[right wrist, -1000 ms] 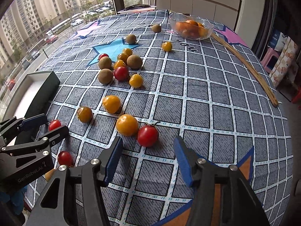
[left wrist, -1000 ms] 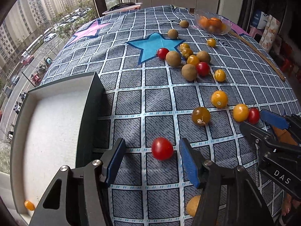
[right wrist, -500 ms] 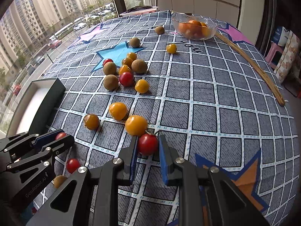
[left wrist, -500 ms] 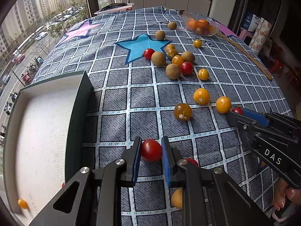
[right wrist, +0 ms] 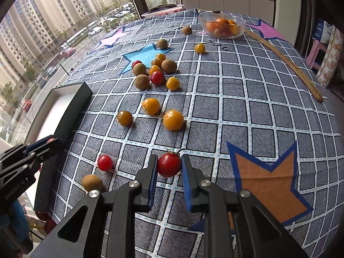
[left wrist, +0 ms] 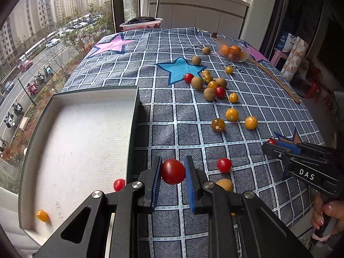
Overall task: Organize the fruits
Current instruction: 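Carry both held red tomatoes over the white tray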
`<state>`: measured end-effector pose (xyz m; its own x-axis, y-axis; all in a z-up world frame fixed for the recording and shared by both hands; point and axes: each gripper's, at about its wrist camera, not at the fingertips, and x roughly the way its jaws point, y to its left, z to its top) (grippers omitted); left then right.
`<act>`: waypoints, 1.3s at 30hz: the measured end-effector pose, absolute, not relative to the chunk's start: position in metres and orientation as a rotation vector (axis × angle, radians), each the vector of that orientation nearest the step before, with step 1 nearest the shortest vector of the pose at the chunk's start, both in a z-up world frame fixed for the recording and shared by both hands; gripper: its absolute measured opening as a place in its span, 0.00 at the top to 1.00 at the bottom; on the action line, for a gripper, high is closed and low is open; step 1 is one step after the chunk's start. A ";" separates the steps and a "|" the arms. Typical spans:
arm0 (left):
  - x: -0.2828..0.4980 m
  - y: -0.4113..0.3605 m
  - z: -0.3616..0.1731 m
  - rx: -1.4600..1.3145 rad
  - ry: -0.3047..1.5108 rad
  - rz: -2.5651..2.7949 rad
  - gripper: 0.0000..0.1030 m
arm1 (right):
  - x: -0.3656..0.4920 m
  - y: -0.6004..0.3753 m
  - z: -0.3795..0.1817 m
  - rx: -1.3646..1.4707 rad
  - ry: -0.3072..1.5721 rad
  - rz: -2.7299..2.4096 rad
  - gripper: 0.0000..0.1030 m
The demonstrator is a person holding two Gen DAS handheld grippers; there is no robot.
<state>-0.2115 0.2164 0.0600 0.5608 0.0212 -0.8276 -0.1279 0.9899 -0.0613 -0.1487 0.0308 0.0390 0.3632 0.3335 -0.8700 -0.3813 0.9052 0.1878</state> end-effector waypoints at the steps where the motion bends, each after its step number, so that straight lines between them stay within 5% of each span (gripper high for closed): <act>1: -0.216 0.221 0.062 -0.122 0.970 0.095 0.78 | -0.150 0.034 0.041 -0.051 1.107 0.467 0.77; 21: -0.269 0.343 0.055 -0.223 0.918 0.352 0.78 | -0.182 0.167 0.078 -0.188 1.086 0.672 0.77; 39: -0.250 0.371 0.022 -0.231 0.986 0.380 0.78 | -0.167 0.282 0.032 -0.304 1.183 0.763 0.78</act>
